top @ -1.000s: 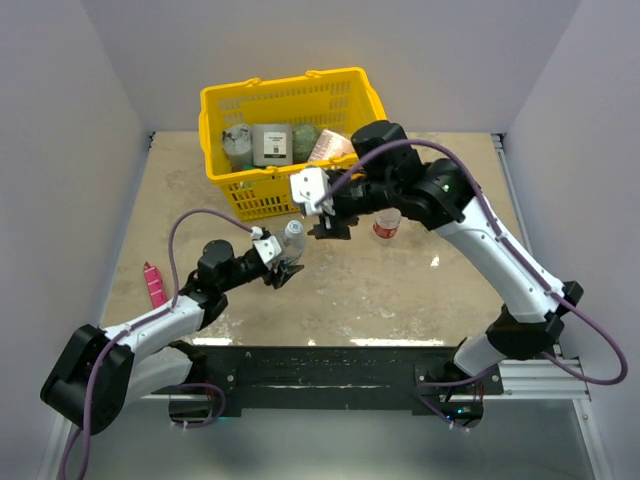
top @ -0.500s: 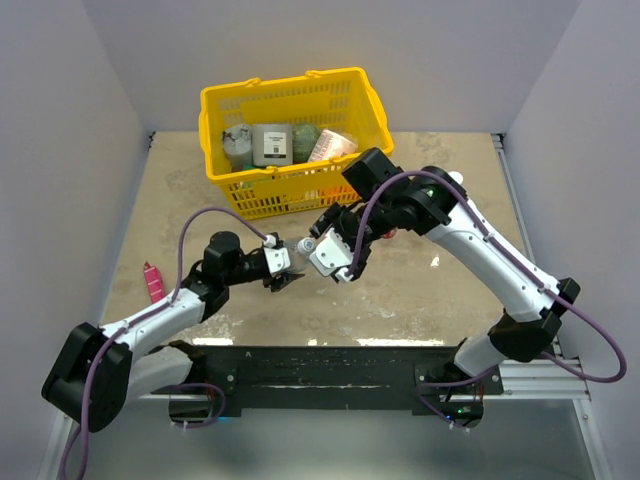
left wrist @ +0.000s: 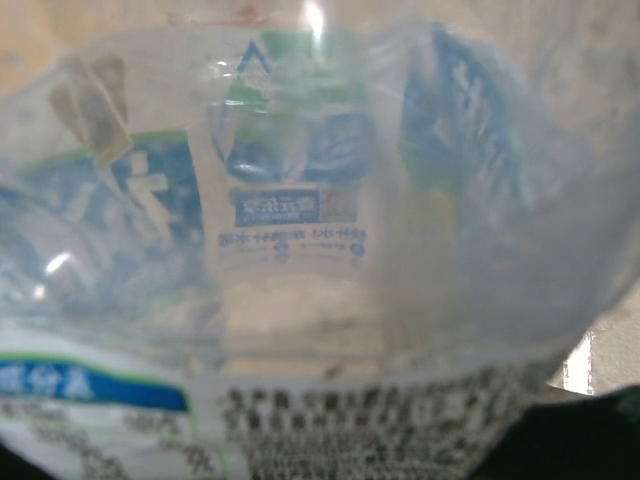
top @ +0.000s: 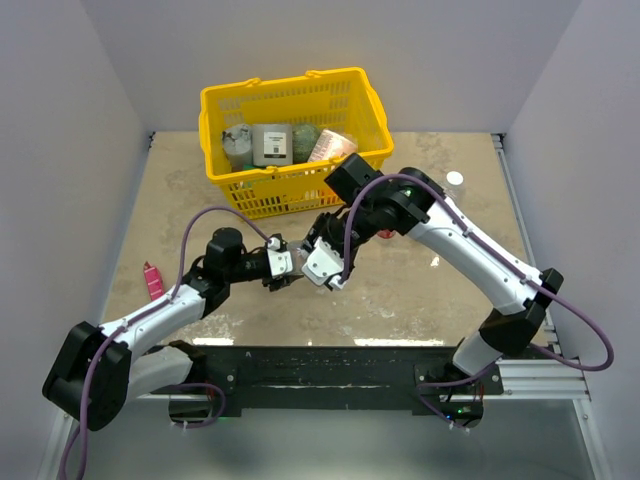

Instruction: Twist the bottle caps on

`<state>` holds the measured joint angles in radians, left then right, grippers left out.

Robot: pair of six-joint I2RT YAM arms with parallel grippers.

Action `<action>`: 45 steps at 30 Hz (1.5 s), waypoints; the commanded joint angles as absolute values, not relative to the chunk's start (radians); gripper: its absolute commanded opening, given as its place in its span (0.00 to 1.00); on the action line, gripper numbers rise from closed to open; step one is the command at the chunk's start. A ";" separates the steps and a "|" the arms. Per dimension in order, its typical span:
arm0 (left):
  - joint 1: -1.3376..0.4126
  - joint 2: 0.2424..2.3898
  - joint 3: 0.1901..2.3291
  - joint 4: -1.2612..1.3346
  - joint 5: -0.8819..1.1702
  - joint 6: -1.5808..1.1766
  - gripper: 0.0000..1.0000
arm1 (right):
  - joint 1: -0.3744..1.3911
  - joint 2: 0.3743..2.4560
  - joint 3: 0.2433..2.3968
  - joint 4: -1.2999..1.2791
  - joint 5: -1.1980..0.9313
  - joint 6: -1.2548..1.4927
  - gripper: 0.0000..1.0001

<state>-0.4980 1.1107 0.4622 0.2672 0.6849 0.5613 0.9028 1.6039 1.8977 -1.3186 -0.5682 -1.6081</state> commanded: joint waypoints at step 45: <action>-0.526 1.149 0.463 0.394 0.291 0.330 0.00 | 0.640 1.748 2.159 -1.112 -0.686 -0.524 0.59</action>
